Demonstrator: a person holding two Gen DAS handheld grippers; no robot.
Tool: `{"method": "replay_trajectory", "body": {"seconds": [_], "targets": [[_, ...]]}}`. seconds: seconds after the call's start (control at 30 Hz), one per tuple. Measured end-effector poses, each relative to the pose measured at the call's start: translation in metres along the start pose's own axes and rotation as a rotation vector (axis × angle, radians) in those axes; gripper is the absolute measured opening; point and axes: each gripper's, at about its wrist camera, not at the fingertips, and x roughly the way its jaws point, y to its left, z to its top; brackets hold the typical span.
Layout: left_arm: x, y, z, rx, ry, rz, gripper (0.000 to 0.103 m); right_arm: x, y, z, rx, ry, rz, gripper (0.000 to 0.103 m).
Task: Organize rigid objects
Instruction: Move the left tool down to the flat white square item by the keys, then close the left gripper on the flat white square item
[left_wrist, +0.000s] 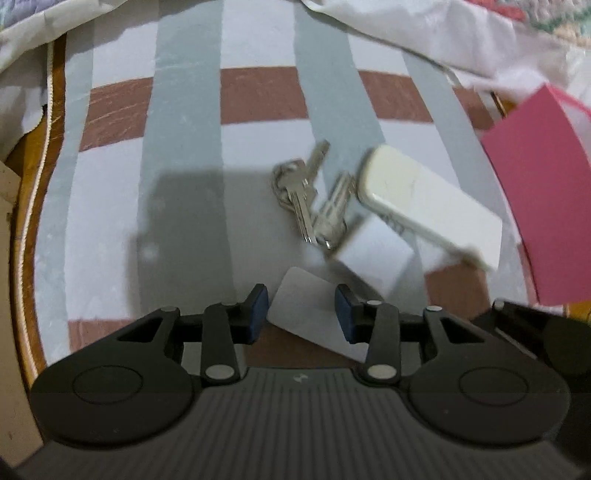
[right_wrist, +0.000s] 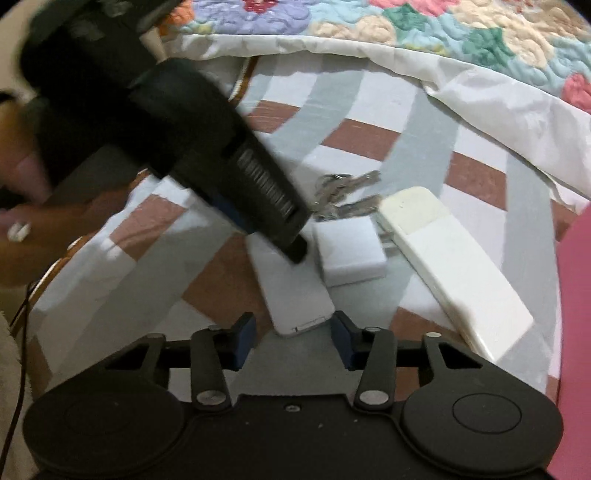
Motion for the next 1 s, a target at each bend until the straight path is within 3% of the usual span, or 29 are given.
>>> {"method": "replay_trajectory", "body": {"seconds": [0.3, 0.5, 0.63, 0.8, 1.0], "targets": [[0.001, 0.0, -0.009, -0.128, 0.069, -0.099, 0.039, -0.007, -0.014, -0.01, 0.069, 0.008, -0.035, 0.045], [0.0, -0.026, -0.013, -0.026, -0.001, 0.001, 0.038, -0.01, -0.013, -0.014, 0.11, 0.006, -0.057, 0.045], [0.0, -0.024, -0.017, -0.066, 0.006, -0.022, 0.038, -0.01, -0.02, -0.014, 0.184, -0.009, -0.038, 0.045], [-0.003, -0.008, -0.024, -0.208, 0.056, -0.13, 0.038, -0.015, -0.028, -0.02, 0.209, -0.027, -0.024, 0.048], [-0.02, -0.015, -0.03, -0.211, -0.019, -0.125, 0.038, -0.027, -0.033, -0.023, 0.245, -0.068, 0.015, 0.051]]}}
